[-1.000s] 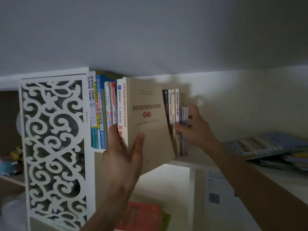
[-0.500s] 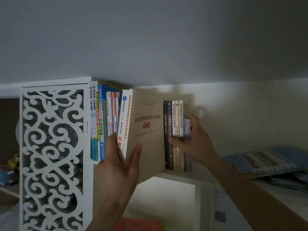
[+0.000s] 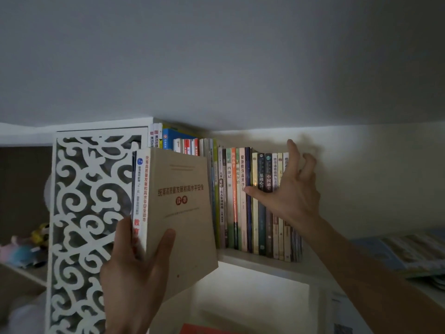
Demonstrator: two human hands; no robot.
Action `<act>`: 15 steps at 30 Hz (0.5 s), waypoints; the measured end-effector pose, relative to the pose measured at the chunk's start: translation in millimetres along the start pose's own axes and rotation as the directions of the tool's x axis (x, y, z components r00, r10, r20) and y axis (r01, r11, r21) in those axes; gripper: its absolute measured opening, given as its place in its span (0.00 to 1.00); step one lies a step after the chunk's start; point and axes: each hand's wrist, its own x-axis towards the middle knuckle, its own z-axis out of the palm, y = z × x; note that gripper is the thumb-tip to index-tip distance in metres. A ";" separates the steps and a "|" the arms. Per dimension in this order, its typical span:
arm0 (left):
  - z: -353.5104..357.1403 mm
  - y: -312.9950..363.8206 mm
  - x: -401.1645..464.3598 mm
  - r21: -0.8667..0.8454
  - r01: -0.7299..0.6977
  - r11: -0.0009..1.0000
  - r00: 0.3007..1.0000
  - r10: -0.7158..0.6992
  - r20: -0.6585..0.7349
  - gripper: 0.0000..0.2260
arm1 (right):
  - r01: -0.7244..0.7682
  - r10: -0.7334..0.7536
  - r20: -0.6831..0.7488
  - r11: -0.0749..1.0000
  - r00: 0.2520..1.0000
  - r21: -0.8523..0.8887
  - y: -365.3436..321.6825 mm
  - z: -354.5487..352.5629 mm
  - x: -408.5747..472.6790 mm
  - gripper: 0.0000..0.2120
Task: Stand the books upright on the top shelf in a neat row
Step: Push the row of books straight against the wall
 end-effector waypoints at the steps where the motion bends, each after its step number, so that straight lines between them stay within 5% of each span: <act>1: -0.4 -1.6 -0.8 -0.007 0.007 1.000 1.000 -0.007 0.002 0.19 | 0.002 -0.002 0.000 1.000 1.000 -0.008 0.4 -0.2 3.8 0.65; 15: 2.0 16.7 3.0 -0.169 0.058 0.984 0.996 -0.045 0.080 0.17 | 0.099 -0.121 0.074 0.963 0.990 0.250 27.0 -7.1 18.5 0.57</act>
